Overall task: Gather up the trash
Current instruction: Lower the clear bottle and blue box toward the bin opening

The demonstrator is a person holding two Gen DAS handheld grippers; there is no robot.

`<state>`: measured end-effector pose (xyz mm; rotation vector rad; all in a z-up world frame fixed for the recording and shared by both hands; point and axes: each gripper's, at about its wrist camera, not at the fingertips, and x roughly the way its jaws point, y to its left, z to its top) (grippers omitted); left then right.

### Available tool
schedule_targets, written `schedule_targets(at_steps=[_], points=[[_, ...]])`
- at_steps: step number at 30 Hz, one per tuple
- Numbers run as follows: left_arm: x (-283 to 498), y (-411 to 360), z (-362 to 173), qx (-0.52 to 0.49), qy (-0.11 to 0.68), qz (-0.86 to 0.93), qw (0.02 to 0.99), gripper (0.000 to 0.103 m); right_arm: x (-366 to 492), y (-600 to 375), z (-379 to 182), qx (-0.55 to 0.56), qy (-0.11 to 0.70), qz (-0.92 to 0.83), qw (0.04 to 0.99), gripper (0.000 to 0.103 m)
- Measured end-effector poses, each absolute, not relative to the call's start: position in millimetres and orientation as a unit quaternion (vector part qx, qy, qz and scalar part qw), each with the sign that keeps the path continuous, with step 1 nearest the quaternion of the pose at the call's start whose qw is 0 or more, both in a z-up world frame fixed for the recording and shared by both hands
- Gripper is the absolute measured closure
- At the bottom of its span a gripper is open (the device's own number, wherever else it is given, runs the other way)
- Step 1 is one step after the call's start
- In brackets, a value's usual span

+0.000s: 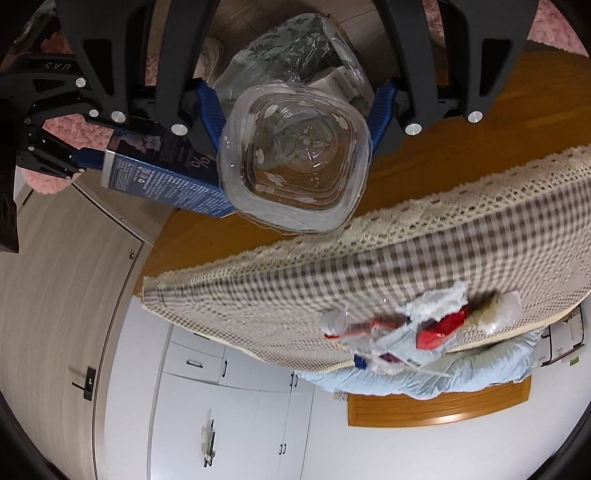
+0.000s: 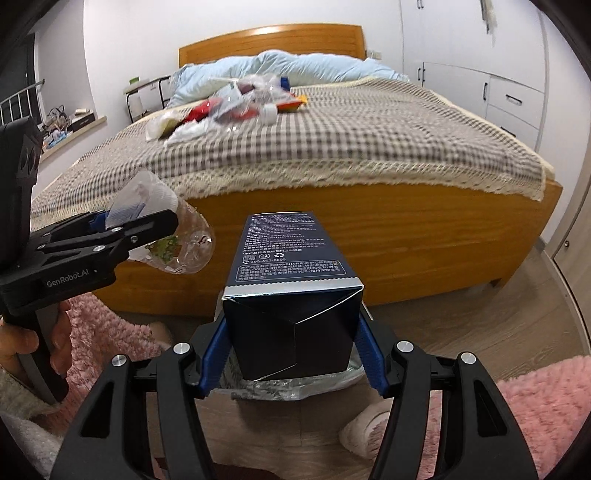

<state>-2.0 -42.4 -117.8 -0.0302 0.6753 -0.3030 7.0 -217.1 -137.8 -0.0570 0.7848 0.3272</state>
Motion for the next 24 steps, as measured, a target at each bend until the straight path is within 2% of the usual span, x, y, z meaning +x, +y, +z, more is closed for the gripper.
schedule_targets(at_steps=[15, 24], points=[[3.5, -27.8, -147.3, -0.011, 0.359, -0.12, 0.926, 0.04, 23.1, -207.8, -163.3, -0.03, 0.428, 0.17, 0.887, 0.044], [10.7, -10.2, -175.2, -0.024, 0.399, -0.104, 0.911, 0.04, 40.8, -208.3, -200.0, -0.005, 0.498, 0.178, 0.849, 0.044]])
